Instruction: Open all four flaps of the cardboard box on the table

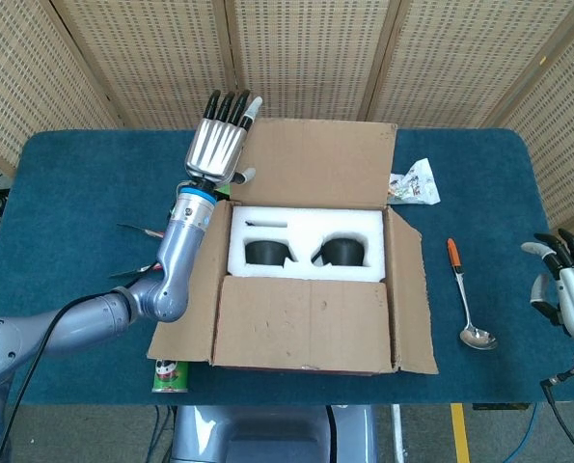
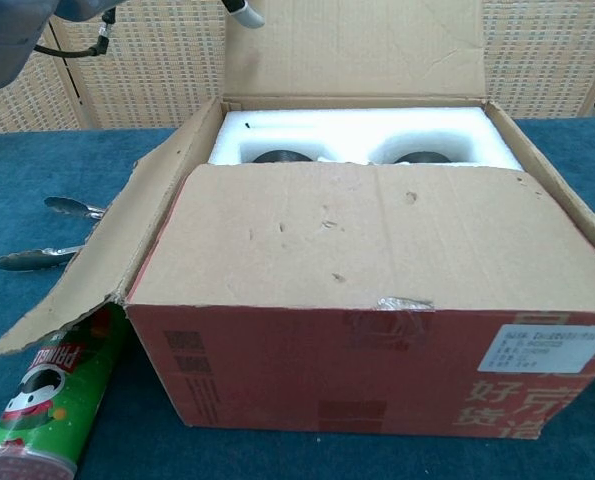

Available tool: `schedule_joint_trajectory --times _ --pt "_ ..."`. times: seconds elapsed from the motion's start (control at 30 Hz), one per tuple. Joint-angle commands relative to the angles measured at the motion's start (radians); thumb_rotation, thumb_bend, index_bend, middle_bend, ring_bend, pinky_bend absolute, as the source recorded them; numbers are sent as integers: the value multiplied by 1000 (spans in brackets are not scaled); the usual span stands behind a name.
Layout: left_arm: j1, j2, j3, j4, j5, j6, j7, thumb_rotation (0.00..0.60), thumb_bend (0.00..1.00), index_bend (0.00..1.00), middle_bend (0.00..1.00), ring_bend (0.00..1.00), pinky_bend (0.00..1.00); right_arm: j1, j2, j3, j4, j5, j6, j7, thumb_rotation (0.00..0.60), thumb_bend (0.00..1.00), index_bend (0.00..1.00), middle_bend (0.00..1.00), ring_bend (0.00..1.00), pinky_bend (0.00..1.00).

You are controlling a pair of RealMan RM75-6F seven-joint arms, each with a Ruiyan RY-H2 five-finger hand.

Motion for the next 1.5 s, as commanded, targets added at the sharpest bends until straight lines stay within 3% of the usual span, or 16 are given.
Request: schedule_joint_trajectory --times 0.03,0.33,0.4,0.5,0.73,1.0,1.03,1.1,1.17,1.5 --pt "10 25 2 -21 12 8 -2 464 204 0 0 0 0 1 -1 0 -2 -4 -1 -2 600 827 244 171 0 86" --pt "43 125 -1 -157 50 9 -32 466 207 0 0 0 0 7 0 0 -18 -15 0 -14 600 827 244 171 0 86" --pt "52 158 7 -213 56 -7 -39 468 208 0 0 0 0 8 0 1 -22 -17 -1 -17 600 827 244 171 0 86" --pt "87 261 31 -385 45 -53 -46 469 211 6 0 0 0 11 -1 1 -27 -22 0 -20 600 827 244 171 0 87" --pt "111 410 67 -596 -35 -122 -66 499 243 188 0 0 0 15 -5 0 -35 -28 -3 -29 600 827 244 171 0 86" --pt "137 481 105 -707 -16 -136 -131 405 241 318 0 0 0 12 -5 -4 -44 -36 4 -31 600 827 244 171 0 86" --pt "142 484 110 -715 -8 -136 -141 377 238 328 0 0 0 12 -5 -4 -45 -37 4 -30 600 827 244 171 0 86" --pt "153 486 122 -728 11 -135 -161 240 237 368 0 0 0 11 -5 -6 -44 -40 4 -26 600 827 244 171 0 86" --pt "166 486 133 -740 26 -136 -186 176 242 385 0 0 0 9 -6 -7 -41 -41 7 -23 600 827 244 171 0 86" --pt "189 466 191 -750 64 -162 -250 159 258 386 0 0 0 4 -4 -10 -40 -42 11 -16 600 827 244 171 0 86"
